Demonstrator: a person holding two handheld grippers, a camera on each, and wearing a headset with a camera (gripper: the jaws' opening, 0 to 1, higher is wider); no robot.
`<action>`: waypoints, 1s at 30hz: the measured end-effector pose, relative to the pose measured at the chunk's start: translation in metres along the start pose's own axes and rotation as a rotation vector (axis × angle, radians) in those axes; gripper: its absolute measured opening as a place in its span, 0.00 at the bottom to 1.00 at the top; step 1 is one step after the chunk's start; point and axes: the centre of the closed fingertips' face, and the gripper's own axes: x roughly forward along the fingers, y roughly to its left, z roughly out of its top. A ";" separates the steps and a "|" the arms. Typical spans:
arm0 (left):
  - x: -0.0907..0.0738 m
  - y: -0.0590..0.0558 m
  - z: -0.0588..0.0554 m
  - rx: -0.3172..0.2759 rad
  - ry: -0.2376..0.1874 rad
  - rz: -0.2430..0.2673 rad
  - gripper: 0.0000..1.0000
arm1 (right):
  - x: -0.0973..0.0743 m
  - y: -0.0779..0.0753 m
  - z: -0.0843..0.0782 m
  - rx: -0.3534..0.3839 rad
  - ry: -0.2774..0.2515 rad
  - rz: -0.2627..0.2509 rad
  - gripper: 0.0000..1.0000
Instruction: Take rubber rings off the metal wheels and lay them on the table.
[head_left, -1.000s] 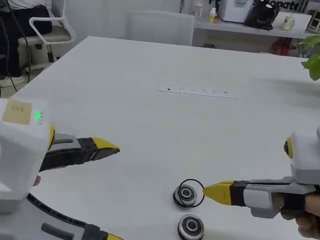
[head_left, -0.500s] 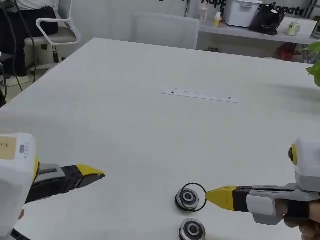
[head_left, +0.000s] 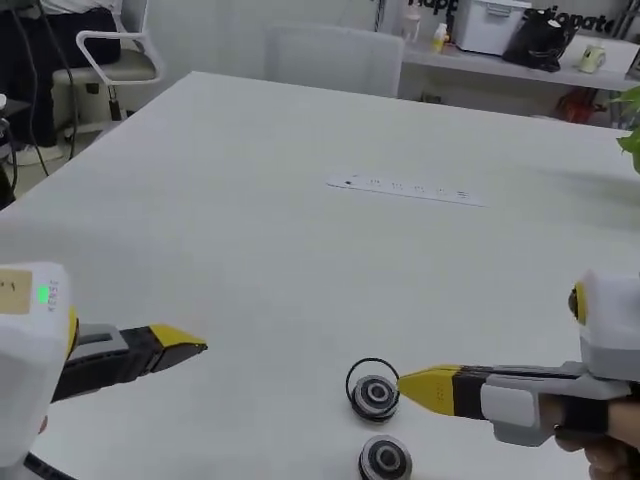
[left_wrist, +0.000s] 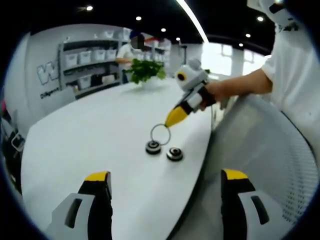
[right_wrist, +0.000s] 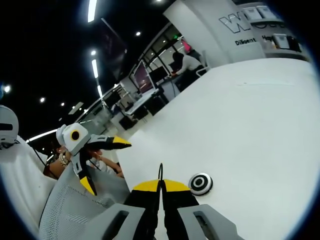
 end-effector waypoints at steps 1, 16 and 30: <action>0.000 0.000 0.000 -0.002 -0.003 0.001 0.91 | 0.002 0.002 0.000 -0.001 0.000 0.003 0.00; -0.001 0.001 0.000 -0.005 -0.009 0.004 0.90 | 0.032 0.019 -0.026 -0.057 0.102 0.044 0.00; -0.002 0.002 0.000 -0.005 -0.011 0.013 0.87 | 0.043 0.008 -0.050 -0.114 0.190 0.001 0.00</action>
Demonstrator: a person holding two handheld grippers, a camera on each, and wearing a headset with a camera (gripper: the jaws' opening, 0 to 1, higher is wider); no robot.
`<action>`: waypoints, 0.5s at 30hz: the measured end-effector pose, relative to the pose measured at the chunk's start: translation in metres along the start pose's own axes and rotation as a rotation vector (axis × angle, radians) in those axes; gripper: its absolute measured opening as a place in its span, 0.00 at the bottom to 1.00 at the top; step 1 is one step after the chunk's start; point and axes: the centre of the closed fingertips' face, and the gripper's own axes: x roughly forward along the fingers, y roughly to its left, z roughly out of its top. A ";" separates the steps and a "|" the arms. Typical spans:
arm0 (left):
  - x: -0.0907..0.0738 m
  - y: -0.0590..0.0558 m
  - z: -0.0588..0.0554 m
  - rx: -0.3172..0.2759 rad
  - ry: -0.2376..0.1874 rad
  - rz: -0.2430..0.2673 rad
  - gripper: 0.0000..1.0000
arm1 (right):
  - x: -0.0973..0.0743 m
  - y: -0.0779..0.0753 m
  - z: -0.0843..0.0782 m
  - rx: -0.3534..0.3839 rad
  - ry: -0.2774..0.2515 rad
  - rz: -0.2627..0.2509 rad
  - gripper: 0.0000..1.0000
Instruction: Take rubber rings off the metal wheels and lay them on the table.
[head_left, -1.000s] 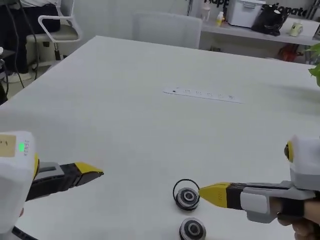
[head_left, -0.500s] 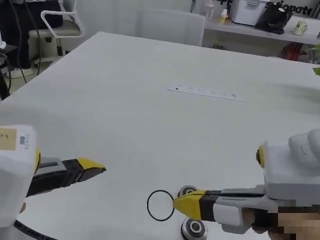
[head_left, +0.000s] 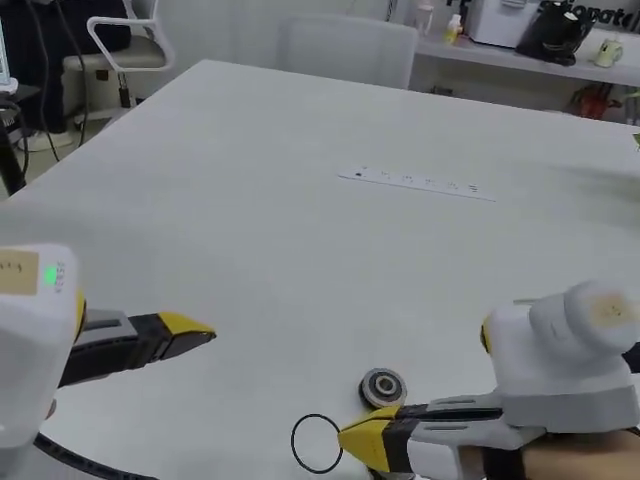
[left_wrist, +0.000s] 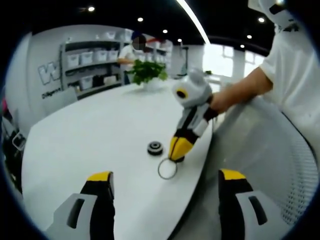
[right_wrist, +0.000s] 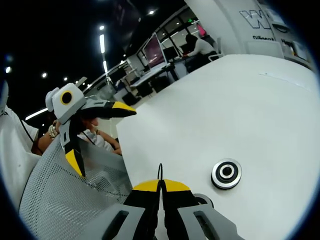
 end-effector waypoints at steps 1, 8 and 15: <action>0.000 0.000 0.000 0.001 0.000 0.000 0.86 | 0.001 -0.001 -0.001 0.000 0.003 -0.004 0.00; 0.000 0.000 0.000 0.005 0.000 0.000 0.85 | 0.002 -0.011 -0.006 -0.021 0.028 -0.046 0.00; 0.000 0.000 0.000 0.007 0.001 -0.001 0.83 | 0.005 -0.017 -0.010 -0.049 0.053 -0.081 0.00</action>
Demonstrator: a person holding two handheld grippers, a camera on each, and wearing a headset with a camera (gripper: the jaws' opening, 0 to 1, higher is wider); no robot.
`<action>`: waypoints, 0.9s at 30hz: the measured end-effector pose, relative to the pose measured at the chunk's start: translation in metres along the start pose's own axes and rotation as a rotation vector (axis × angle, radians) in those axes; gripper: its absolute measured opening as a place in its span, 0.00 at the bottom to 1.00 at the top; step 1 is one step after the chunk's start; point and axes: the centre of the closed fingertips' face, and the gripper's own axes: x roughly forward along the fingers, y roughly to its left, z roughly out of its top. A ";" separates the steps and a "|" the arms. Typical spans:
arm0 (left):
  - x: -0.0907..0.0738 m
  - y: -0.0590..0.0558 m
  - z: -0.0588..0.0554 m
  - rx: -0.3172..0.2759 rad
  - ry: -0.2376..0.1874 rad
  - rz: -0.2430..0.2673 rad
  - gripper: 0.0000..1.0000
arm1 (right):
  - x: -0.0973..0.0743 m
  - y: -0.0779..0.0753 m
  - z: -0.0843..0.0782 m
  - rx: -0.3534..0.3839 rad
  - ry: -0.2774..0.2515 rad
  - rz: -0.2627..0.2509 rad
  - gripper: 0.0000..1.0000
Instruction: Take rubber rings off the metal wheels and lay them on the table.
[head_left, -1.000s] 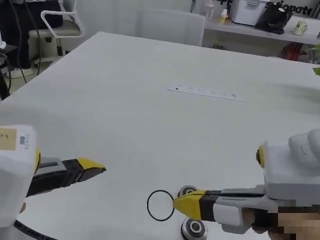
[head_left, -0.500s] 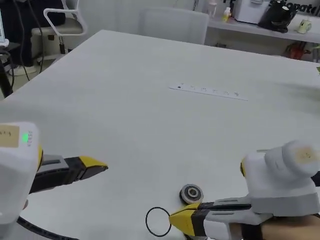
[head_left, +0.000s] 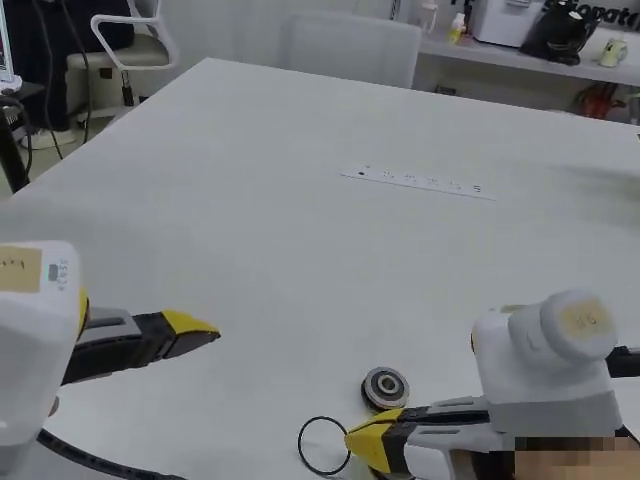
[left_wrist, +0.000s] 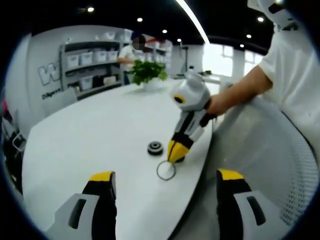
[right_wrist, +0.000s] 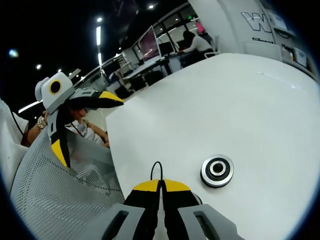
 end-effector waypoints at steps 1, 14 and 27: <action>0.000 0.000 0.000 0.002 0.001 -0.001 0.83 | 0.000 0.000 0.000 -0.009 0.001 -0.002 0.00; 0.000 0.001 -0.001 0.000 0.003 0.004 0.82 | 0.003 -0.003 -0.001 -0.046 0.008 -0.011 0.03; 0.001 0.000 -0.003 0.008 0.016 -0.004 0.80 | 0.003 -0.002 0.002 -0.086 -0.005 -0.009 0.10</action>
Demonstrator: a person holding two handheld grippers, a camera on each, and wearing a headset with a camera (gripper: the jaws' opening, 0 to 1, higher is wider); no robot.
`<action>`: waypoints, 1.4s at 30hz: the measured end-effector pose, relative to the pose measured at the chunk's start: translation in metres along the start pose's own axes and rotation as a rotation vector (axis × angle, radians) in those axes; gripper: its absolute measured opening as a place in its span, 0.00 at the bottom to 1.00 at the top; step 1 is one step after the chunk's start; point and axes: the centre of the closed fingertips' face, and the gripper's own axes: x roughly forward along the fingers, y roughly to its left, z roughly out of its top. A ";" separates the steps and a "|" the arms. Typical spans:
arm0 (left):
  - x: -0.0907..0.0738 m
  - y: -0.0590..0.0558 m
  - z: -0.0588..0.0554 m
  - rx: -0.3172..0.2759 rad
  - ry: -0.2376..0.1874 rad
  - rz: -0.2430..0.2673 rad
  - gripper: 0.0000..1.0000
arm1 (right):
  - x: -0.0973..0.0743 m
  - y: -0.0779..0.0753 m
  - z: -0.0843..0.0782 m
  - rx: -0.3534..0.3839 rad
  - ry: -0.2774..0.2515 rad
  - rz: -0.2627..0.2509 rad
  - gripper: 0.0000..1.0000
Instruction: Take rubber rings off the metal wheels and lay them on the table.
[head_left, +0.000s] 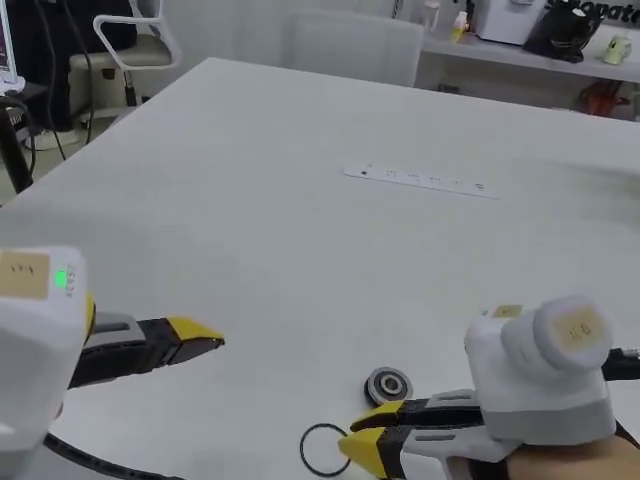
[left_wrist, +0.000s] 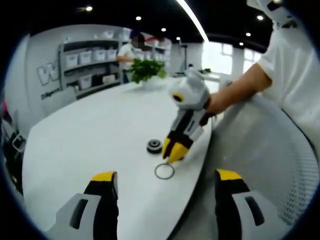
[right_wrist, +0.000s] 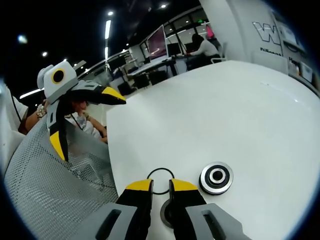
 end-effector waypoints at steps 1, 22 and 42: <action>0.000 0.000 0.000 0.001 0.001 0.000 0.80 | -0.001 0.000 0.001 -0.001 -0.004 0.000 0.10; 0.000 -0.001 -0.001 0.006 0.007 -0.004 0.79 | -0.021 -0.010 0.028 -0.004 -0.104 -0.043 0.13; 0.000 -0.004 -0.002 0.020 0.010 -0.019 0.72 | -0.064 -0.042 0.059 0.068 -0.273 -0.149 0.13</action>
